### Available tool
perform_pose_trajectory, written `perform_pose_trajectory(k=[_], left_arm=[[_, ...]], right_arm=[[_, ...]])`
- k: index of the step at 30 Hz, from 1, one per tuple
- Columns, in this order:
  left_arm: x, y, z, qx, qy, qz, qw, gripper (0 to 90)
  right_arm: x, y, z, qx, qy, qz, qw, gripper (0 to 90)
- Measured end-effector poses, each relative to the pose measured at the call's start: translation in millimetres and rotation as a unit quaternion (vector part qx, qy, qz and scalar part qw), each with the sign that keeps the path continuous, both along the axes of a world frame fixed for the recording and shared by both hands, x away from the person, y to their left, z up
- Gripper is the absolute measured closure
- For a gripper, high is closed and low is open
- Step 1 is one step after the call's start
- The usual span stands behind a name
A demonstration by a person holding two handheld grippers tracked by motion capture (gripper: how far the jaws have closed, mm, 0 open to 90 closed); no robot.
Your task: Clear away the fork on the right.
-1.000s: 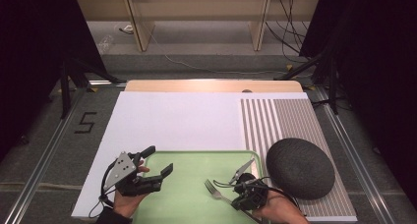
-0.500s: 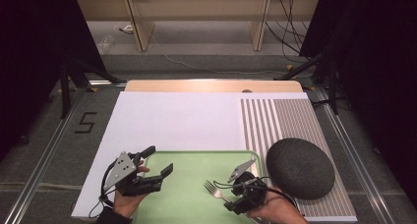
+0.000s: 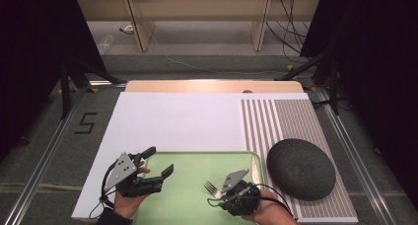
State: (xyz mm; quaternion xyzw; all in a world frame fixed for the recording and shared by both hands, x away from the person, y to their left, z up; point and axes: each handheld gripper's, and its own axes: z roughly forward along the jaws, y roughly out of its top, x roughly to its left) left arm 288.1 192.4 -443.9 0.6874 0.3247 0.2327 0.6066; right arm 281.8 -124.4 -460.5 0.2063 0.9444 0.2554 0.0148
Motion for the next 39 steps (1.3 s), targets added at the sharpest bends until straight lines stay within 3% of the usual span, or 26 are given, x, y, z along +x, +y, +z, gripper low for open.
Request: perform_pose_trajectory(k=[6, 20, 39], left_arm=[[0.1, 0.2, -0.1, -0.001, 0.000, 0.000, 1.0000, 17.6], [0.3, 0.2, -0.2, -0.002, 0.001, 0.000, 1.0000, 17.6], [-0.2, 0.0, 0.2, -0.001, 0.000, -0.001, 1.0000, 17.6]], right_arm=[[-2.5, 5.1, -5.7, -0.026, -0.003, 0.017, 0.9995, 90.0], [-3.1, 5.2, -8.3, -0.061, -0.025, 0.017, 0.9977, 90.0], [3.7, -3.6, -7.9, -0.072, -0.041, -0.012, 0.9965, 90.0]])
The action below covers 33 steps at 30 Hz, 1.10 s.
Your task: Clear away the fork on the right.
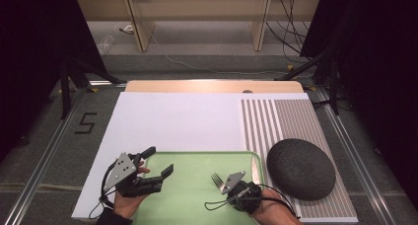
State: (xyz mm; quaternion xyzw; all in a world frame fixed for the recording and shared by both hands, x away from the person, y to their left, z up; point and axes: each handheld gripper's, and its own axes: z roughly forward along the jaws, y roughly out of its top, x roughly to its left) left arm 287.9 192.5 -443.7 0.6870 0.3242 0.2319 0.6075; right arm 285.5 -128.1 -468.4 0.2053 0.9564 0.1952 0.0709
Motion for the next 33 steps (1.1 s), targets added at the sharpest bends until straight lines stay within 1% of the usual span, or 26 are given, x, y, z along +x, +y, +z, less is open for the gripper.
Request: perform_pose_trajectory(k=[2, 3, 4, 5, 9, 13, 14, 15, 18, 20, 23, 25, 26, 28, 33], left_arm=[[-0.1, 0.0, 0.0, 0.000, 0.000, 0.000, 1.0000, 17.6], [-0.1, 0.1, 0.1, -0.001, 0.000, 0.000, 1.0000, 17.6], [0.0, 0.1, 0.1, -0.001, 0.000, 0.000, 1.0000, 17.6], [-0.1, 0.1, 0.0, 0.000, 0.000, 0.000, 1.0000, 17.6], [-0.2, 0.1, 0.2, 0.000, -0.001, 0.000, 1.0000, 17.6], [-0.2, 0.2, 0.3, -0.001, -0.001, 0.000, 1.0000, 17.6], [-0.3, 0.1, 0.2, 0.000, -0.001, 0.000, 1.0000, 17.6], [-0.3, 0.1, 0.2, 0.000, -0.001, 0.000, 1.0000, 17.6], [-0.2, 0.2, 0.3, -0.001, -0.001, 0.000, 1.0000, 17.6], [-0.3, 0.0, 0.2, 0.000, -0.001, 0.000, 1.0000, 17.6], [-0.2, 0.2, 0.3, -0.001, -0.001, 0.000, 1.0000, 17.6], [-0.4, 0.0, 0.2, 0.000, -0.001, -0.001, 1.0000, 17.6], [-0.4, 0.1, 0.3, 0.000, -0.001, 0.000, 1.0000, 17.6], [-0.3, 0.2, 0.4, -0.001, -0.002, 0.000, 1.0000, 17.6], [-0.4, 0.3, 0.5, -0.001, -0.002, 0.000, 1.0000, 17.6]], right_arm=[[1.1, -2.1, 0.4, -0.006, -0.004, 0.000, 1.0000, 90.0], [1.4, -2.8, 0.7, -0.007, -0.002, -0.005, 1.0000, 90.0], [2.6, -3.9, 0.4, -0.006, -0.004, -0.003, 1.0000, 90.0], [2.2, -4.3, 0.6, -0.007, -0.002, -0.010, 0.9999, 90.0], [3.7, -7.0, 1.0, -0.009, -0.002, -0.016, 0.9998, 90.0], [5.4, -10.2, 1.1, -0.011, -0.004, -0.018, 0.9998, 90.0], [5.5, -10.9, 1.1, -0.010, -0.004, -0.023, 0.9997, 90.0], [6.0, -12.0, 1.6, -0.015, -0.003, -0.023, 0.9996, 90.0], [7.5, -14.5, 1.7, -0.013, 0.000, -0.030, 0.9995, 90.0], [8.5, -16.8, 1.9, -0.017, -0.003, -0.031, 0.9994, 90.0], [10.1, -20.4, 2.5, -0.018, 0.002, -0.037, 0.9992, 90.0], [10.5, -22.3, 2.6, -0.020, 0.001, -0.046, 0.9987, 90.0], [11.2, -24.0, 3.2, -0.023, 0.004, -0.046, 0.9986, 90.0], [11.5, -25.4, 3.3, -0.022, 0.006, -0.055, 0.9983, 90.0], [13.5, -30.5, 4.1, -0.027, 0.009, -0.055, 0.9981, 90.0]])
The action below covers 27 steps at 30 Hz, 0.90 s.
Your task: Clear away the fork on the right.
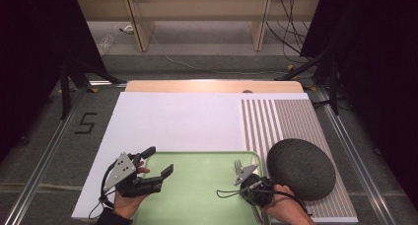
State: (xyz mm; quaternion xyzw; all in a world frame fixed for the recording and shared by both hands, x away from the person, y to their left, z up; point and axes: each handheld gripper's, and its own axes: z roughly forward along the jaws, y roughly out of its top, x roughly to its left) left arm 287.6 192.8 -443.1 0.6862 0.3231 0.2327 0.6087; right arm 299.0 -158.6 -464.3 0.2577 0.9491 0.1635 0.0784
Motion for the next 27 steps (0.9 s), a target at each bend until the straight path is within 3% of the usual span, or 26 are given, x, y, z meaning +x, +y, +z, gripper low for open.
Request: perform_pose_trajectory(k=[21, 24, 27], left_arm=[[0.1, 0.5, 0.1, -0.001, 0.000, 0.000, 1.0000, 17.6], [0.0, 0.6, 0.2, -0.001, 0.000, 0.000, 1.0000, 17.6], [0.0, 0.5, 0.2, -0.001, -0.001, 0.000, 1.0000, 17.6]], right_arm=[[1.2, -10.4, 1.2, -0.003, 0.011, -0.021, 0.9997, 90.0], [1.3, -11.7, 2.3, 0.000, 0.011, -0.024, 0.9997, 89.3], [2.3, -14.1, 4.1, 0.020, 0.015, -0.032, 0.9992, 84.9]])
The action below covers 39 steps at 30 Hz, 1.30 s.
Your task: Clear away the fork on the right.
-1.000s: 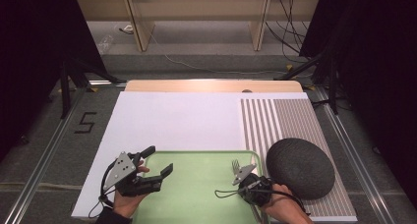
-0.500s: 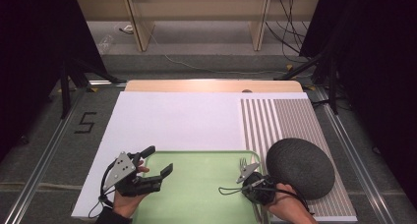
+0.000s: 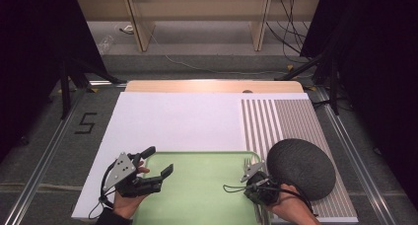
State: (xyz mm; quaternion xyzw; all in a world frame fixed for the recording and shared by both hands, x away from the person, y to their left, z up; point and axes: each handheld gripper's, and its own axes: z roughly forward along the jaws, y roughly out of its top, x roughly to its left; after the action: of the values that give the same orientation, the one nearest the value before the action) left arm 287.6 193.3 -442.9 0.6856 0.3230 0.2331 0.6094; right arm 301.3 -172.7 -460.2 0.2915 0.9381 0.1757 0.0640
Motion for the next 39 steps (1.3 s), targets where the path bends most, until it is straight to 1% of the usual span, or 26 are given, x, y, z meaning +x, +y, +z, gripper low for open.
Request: perform_pose_trajectory(k=[2, 3, 4, 5, 6, 7, 8, 9, 10, 13, 16, 18, 19, 22, 23, 24, 25, 26, 28, 35, 36, 39], left_arm=[[0.1, 0.0, 0.0, 0.000, 0.000, 0.000, 1.0000, 17.6], [0.1, 0.1, 0.0, 0.000, 0.000, 0.000, 1.0000, 17.6], [0.0, 0.0, 0.0, 0.000, 0.000, 0.000, 1.0000, 17.6], [0.0, 0.0, 0.0, 0.000, 0.000, 0.000, 1.0000, 17.6], [0.0, 0.0, 0.0, 0.000, 0.000, 0.000, 1.0000, 17.6], [0.0, -0.1, 0.0, 0.000, 0.000, 0.000, 1.0000, 17.6], [-0.1, -0.1, 0.0, 0.000, 0.000, 0.000, 1.0000, 17.6], [-0.1, -0.1, 0.0, 0.000, 0.000, 0.000, 1.0000, 17.6], [0.0, -0.1, 0.0, 0.000, 0.000, 0.000, 1.0000, 17.6], [0.0, 0.0, 0.0, 0.000, 0.000, 0.000, 1.0000, 17.6], [0.0, -0.1, 0.0, 0.000, 0.000, 0.000, 1.0000, 17.6], [0.0, -0.1, 0.0, 0.000, 0.000, 0.000, 1.0000, 17.6], [0.0, -0.1, 0.0, 0.000, 0.000, 0.000, 1.0000, 17.6], [0.0, -0.3, -0.1, 0.001, 0.000, 0.000, 1.0000, 17.6], [-0.1, -0.3, -0.1, 0.000, 0.000, -0.001, 1.0000, 17.6], [-0.1, -0.2, -0.1, 0.000, 0.000, -0.001, 1.0000, 17.6], [-0.1, -0.2, -0.1, 0.000, 0.000, -0.001, 1.0000, 17.6], [0.0, -0.2, -0.1, 0.000, 0.000, 0.000, 1.0000, 17.6], [-0.1, -0.2, -0.1, 0.000, 0.000, 0.000, 1.0000, 17.6], [-0.1, -0.4, -0.1, 0.000, 0.000, -0.001, 1.0000, 17.6], [-0.1, -0.3, -0.2, 0.000, 0.000, -0.001, 1.0000, 17.6], [-0.1, -0.3, -0.1, 0.000, 0.000, -0.001, 1.0000, 17.6]], right_arm=[[1.1, -2.5, 3.2, 0.011, -0.008, 0.002, 0.9999, 82.2], [1.3, -3.6, 5.2, 0.026, -0.009, -0.003, 0.9996, 78.3], [2.0, -4.8, 6.5, 0.031, -0.009, -0.005, 0.9995, 75.6], [2.2, -5.8, 8.3, 0.040, -0.006, -0.009, 0.9991, 74.5], [2.1, -6.9, 10.1, 0.054, -0.009, -0.017, 0.9983, 73.5], [2.5, -7.8, 11.2, 0.061, -0.008, -0.019, 0.9979, 71.5], [2.9, -8.9, 12.5, 0.069, -0.010, -0.021, 0.9973, 67.7], [2.9, -9.7, 14.3, 0.079, -0.010, -0.025, 0.9965, 64.1], [3.1, -10.4, 15.1, 0.086, -0.012, -0.027, 0.9959, 63.0], [4.2, -13.3, 19.2, 0.116, -0.012, -0.040, 0.9923, 56.2], [5.1, -15.5, 21.9, 0.135, -0.013, -0.052, 0.9895, 51.4], [5.9, -17.8, 23.7, 0.152, -0.015, -0.059, 0.9865, 48.6], [6.1, -19.2, 25.1, 0.164, -0.016, -0.066, 0.9842, 47.1], [7.0, -23.2, 28.2, 0.186, -0.021, -0.077, 0.9793, 44.5], [7.1, -25.3, 29.7, 0.195, -0.025, -0.083, 0.9770, 43.9], [7.2, -26.6, 30.5, 0.199, -0.029, -0.086, 0.9758, 43.2], [7.3, -28.5, 31.9, 0.206, -0.033, -0.092, 0.9737, 42.6], [7.6, -30.0, 32.6, 0.210, -0.036, -0.093, 0.9726, 42.3], [8.0, -33.6, 34.8, 0.221, -0.040, -0.102, 0.9690, 41.0], [9.2, -42.3, 37.9, 0.246, -0.042, -0.121, 0.9609, 37.2], [9.3, -43.1, 38.2, 0.247, -0.042, -0.122, 0.9604, 36.3], [9.4, -46.6, 39.1, 0.258, -0.041, -0.130, 0.9563, 34.0]])
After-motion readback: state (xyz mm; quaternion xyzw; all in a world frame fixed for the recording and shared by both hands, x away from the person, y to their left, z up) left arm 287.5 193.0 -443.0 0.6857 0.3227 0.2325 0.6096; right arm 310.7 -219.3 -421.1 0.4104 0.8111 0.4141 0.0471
